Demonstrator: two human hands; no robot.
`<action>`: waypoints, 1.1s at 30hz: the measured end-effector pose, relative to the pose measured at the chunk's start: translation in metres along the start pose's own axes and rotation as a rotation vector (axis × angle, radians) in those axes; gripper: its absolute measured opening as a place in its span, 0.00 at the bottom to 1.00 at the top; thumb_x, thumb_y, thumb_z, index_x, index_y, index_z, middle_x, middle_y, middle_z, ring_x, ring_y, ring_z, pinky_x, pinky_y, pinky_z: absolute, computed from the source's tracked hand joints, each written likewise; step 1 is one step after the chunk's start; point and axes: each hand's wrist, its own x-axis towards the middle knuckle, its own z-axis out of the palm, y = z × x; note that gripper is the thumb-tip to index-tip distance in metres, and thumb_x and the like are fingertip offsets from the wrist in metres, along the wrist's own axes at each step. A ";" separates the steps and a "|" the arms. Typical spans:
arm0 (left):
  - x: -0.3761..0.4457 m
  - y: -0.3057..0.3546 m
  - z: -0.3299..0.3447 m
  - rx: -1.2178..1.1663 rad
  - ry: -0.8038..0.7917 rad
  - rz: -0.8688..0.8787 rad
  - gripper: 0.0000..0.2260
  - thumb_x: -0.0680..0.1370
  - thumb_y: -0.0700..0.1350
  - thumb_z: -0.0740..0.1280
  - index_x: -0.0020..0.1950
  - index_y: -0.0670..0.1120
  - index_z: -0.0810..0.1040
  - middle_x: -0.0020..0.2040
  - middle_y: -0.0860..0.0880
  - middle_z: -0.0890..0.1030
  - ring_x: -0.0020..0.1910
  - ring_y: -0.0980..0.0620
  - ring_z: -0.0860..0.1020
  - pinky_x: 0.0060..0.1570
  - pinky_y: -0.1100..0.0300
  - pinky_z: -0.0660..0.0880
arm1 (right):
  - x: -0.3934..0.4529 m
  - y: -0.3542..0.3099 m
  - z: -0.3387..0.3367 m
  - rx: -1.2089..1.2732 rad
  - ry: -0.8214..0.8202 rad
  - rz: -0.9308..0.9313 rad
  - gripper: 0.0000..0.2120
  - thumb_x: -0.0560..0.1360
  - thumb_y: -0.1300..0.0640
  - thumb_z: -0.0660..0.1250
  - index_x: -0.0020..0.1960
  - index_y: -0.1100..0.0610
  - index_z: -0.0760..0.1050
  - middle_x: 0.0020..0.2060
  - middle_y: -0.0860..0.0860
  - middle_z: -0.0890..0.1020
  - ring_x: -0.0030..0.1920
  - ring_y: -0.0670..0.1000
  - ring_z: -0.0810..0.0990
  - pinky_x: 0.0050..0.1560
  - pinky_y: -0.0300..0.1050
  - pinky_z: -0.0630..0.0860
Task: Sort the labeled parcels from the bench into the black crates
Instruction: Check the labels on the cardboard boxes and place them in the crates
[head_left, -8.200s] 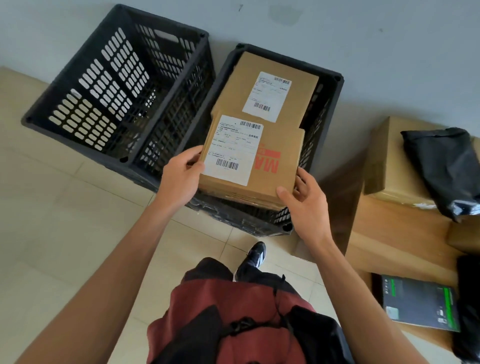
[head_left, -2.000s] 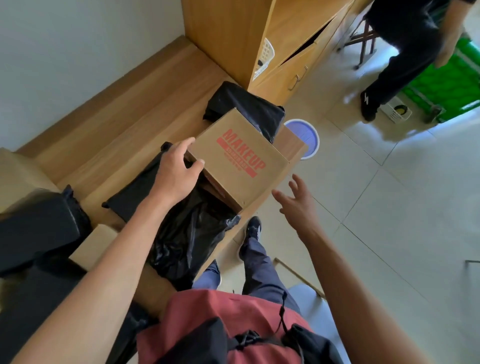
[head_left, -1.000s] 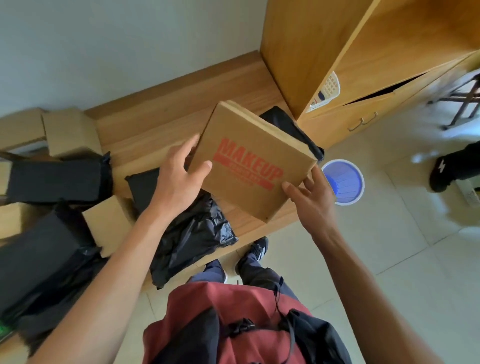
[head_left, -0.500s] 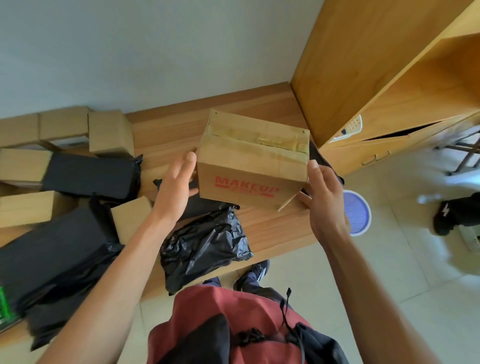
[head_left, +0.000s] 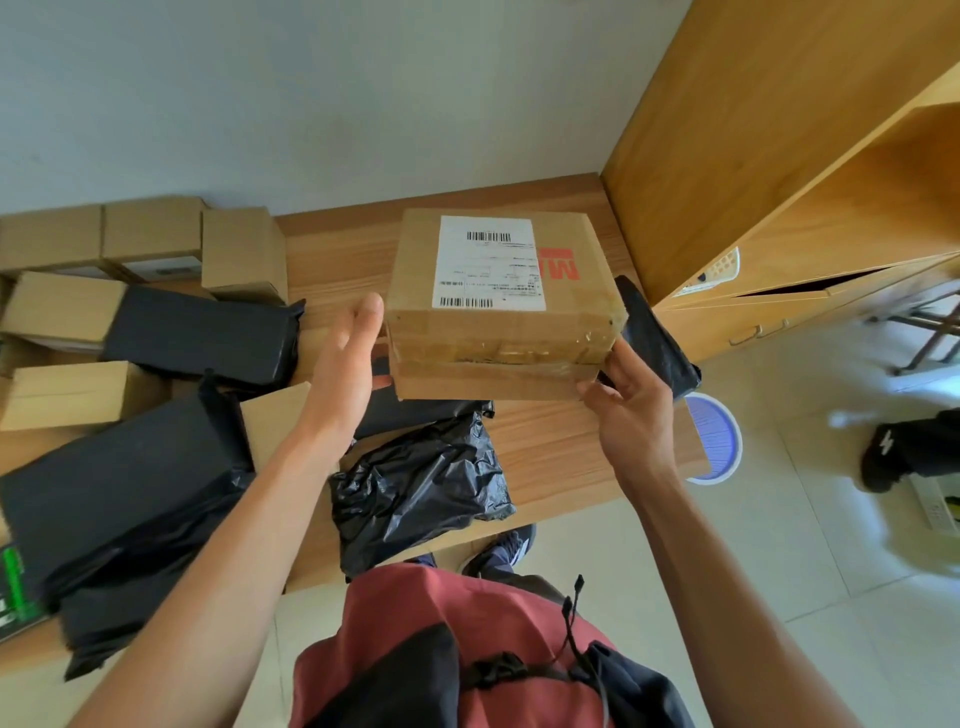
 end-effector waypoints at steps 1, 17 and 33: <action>-0.001 0.000 0.000 -0.007 -0.019 -0.007 0.42 0.70 0.81 0.60 0.78 0.59 0.69 0.75 0.55 0.75 0.74 0.50 0.72 0.73 0.38 0.69 | 0.000 0.002 0.001 0.000 0.000 0.007 0.33 0.76 0.78 0.63 0.75 0.53 0.74 0.63 0.45 0.85 0.68 0.48 0.80 0.72 0.56 0.75; -0.012 -0.002 0.006 0.037 -0.117 0.228 0.28 0.76 0.57 0.65 0.75 0.52 0.73 0.67 0.56 0.81 0.68 0.56 0.77 0.70 0.54 0.71 | -0.010 -0.006 0.006 0.109 0.004 0.105 0.17 0.85 0.51 0.64 0.72 0.50 0.76 0.55 0.49 0.87 0.56 0.51 0.87 0.54 0.51 0.85; -0.015 -0.002 0.063 -0.092 -0.037 0.010 0.61 0.60 0.70 0.80 0.82 0.66 0.44 0.85 0.59 0.50 0.83 0.52 0.53 0.78 0.35 0.60 | -0.007 -0.023 0.049 0.439 0.253 0.128 0.15 0.86 0.58 0.63 0.72 0.54 0.74 0.57 0.51 0.87 0.59 0.51 0.86 0.58 0.55 0.84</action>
